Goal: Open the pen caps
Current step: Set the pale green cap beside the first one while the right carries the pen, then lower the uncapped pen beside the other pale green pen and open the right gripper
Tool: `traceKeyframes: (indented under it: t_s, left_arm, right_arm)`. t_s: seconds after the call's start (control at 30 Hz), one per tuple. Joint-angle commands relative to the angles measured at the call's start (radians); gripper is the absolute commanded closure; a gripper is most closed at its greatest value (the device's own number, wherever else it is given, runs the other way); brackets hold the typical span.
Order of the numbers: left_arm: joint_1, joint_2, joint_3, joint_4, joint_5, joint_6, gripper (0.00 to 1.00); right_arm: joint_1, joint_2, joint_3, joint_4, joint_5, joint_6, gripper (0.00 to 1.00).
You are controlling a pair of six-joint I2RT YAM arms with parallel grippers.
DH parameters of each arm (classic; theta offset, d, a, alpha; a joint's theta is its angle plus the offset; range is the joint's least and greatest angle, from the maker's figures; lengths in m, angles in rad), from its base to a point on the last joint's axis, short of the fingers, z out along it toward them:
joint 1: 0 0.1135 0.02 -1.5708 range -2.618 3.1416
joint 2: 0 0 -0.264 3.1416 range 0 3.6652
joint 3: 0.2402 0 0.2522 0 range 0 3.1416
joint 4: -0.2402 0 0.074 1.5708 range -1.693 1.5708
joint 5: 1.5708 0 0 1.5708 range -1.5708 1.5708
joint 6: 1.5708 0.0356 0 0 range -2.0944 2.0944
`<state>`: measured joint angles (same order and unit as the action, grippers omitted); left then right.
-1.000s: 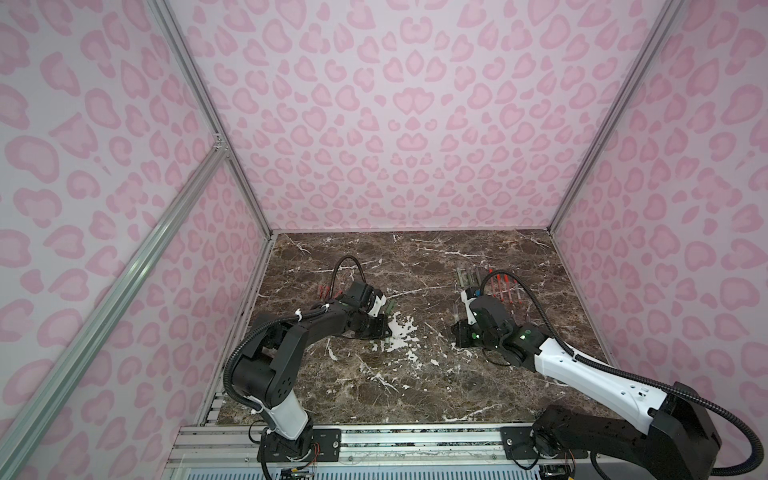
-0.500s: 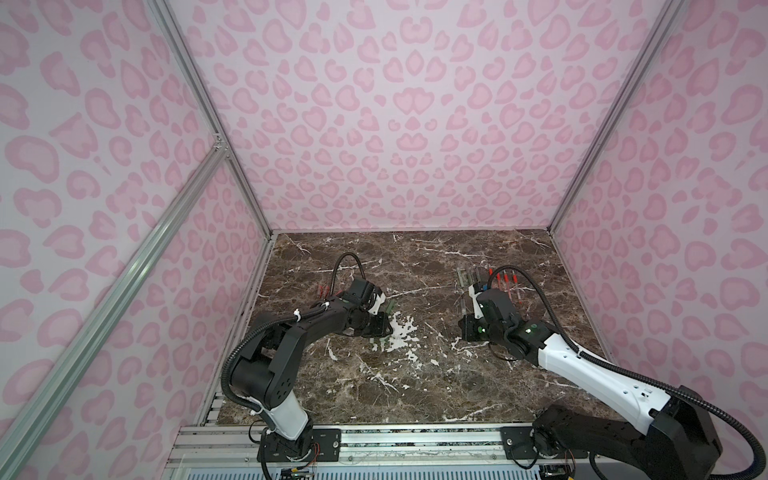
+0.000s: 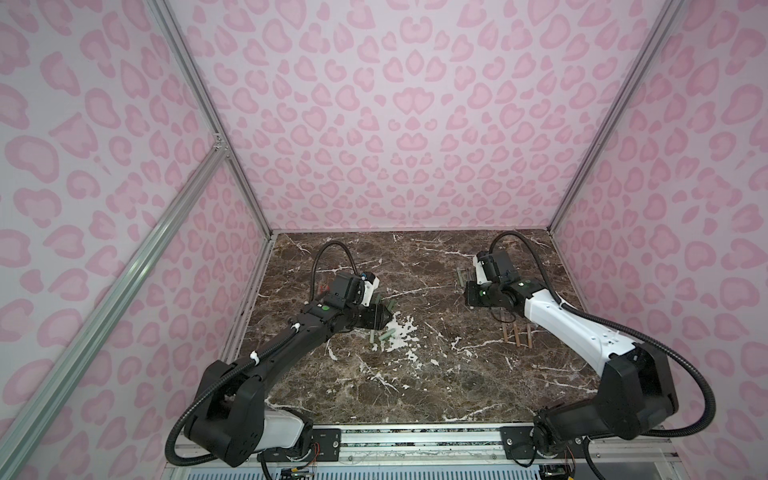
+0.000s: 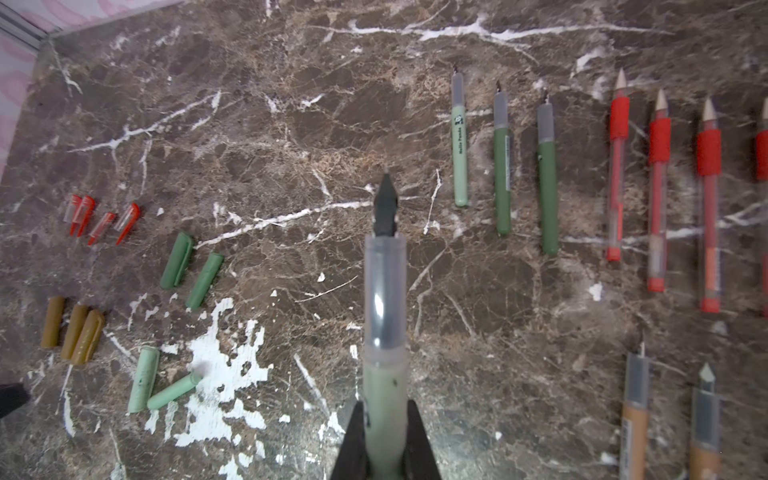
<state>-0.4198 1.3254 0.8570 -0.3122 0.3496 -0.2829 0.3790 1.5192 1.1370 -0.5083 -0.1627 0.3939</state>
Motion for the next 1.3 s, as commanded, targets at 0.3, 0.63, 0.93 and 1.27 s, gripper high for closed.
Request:
traceKeyframes:
  t_s: [0.3,0.63,0.93,1.27]
  left_arm:
    - [0.288,-0.220,-0.090,0.089,-0.025,0.082,0.13]
    - [0.457,-0.320,-0.126,0.111,-0.033,0.113,0.02]
    - [0.486,-0.327,-0.128,0.116,-0.028,0.124,0.02]
    - [0.491,-0.316,-0.114,0.104,-0.026,0.123,0.02]
  right_arm:
    - [-0.065,0.408,0.339,-0.088,-0.053,-0.082,0.97]
    - [-0.064,0.671,0.632,-0.172,-0.045,-0.094,0.96]
    - [-0.063,0.815,0.766,-0.238,-0.003,-0.088,0.93]
    - [-0.064,0.890,0.823,-0.295,0.052,-0.077,0.84]
